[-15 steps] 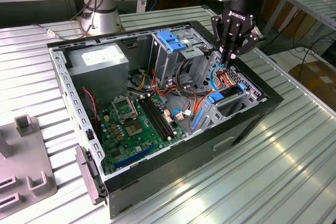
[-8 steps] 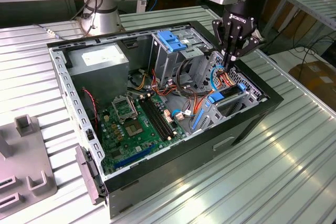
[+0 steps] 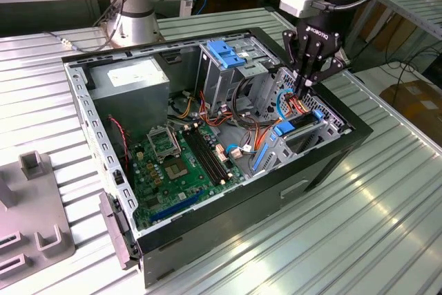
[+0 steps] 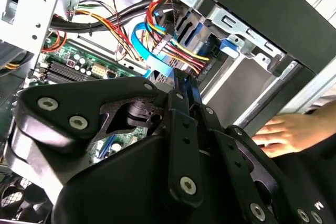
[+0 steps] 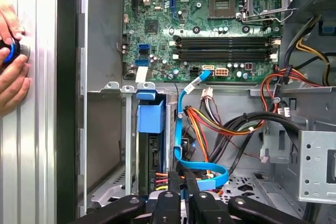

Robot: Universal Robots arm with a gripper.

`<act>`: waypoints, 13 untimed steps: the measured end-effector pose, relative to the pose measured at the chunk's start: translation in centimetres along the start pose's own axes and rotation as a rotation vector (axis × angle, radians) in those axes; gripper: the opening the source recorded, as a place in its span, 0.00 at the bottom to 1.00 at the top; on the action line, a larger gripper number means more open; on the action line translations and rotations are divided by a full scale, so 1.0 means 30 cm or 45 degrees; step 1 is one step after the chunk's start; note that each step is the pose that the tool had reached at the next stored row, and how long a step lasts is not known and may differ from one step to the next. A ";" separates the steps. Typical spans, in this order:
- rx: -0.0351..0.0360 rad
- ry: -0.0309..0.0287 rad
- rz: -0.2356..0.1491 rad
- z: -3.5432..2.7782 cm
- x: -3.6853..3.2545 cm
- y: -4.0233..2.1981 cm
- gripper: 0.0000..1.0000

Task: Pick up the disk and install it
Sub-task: 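Insert the second disk wire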

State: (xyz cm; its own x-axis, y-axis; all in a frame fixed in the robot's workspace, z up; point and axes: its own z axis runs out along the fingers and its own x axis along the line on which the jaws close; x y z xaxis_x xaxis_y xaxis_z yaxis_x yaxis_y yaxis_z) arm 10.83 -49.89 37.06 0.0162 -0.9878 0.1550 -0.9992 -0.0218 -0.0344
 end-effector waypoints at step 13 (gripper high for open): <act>0.0414 -0.0634 0.009 0.026 0.060 0.078 0.16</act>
State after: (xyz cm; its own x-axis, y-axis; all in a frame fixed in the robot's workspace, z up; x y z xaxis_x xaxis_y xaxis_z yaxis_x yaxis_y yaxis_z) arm 8.54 -51.85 36.48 0.0117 -0.9944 0.1053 -0.9975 -0.0189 -0.0675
